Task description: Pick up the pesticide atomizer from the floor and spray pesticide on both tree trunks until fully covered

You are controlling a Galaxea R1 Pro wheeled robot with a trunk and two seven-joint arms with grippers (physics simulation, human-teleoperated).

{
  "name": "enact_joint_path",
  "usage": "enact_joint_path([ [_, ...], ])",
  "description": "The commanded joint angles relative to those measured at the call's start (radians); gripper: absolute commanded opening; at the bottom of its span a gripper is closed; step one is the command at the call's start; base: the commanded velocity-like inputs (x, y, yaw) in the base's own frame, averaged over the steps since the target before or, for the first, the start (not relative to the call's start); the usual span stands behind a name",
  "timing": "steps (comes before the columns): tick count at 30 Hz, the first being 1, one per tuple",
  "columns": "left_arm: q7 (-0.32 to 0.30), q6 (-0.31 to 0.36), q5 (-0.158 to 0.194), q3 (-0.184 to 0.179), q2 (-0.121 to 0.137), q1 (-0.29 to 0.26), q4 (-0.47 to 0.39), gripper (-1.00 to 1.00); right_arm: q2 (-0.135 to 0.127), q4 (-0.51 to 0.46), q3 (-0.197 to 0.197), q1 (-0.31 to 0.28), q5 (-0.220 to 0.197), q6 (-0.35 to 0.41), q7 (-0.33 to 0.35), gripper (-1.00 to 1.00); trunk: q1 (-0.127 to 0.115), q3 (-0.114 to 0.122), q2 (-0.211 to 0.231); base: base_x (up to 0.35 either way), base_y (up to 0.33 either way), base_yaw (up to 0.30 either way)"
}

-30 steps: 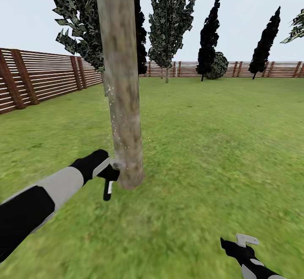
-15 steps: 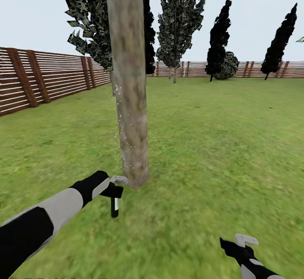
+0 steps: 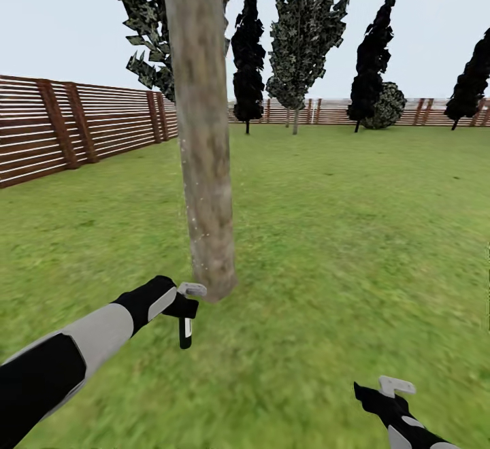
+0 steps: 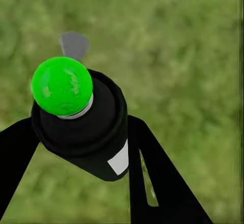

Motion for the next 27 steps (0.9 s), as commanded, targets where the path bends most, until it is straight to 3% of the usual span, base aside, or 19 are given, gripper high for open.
enact_joint_path([
  [1, -0.005, 0.003, -0.004, -0.003, 0.0, -0.001, -0.001, -1.0, 0.0, 0.001, 0.008, -0.001, -0.01, -0.002, 0.003, 1.0, 0.0, -0.001, 0.0, 0.0, -0.327, 0.017],
  [7, -0.005, 0.003, -0.004, -0.003, 0.0, -0.001, -0.001, -1.0, 0.0, 0.001, 0.01, 0.0, -0.012, -0.003, 0.004, 1.0, 0.0, -0.001, 0.0, 0.0, -0.327, 0.027],
  [23, -0.005, 0.003, -0.003, -0.003, -0.001, 0.0, -0.001, -1.0, 0.0, 0.001, 0.01, 0.0, -0.012, -0.003, 0.003, 1.0, 0.0, -0.001, 0.0, 0.174, -0.283, 0.252],
  [27, -0.005, -0.048, -0.002, -0.003, -0.002, 0.03, -0.001, -1.0, -0.001, 0.0, 0.008, 0.0, -0.016, -0.002, 0.003, 1.0, 0.0, -0.001, 0.0, 0.02, -0.328, 0.035],
])
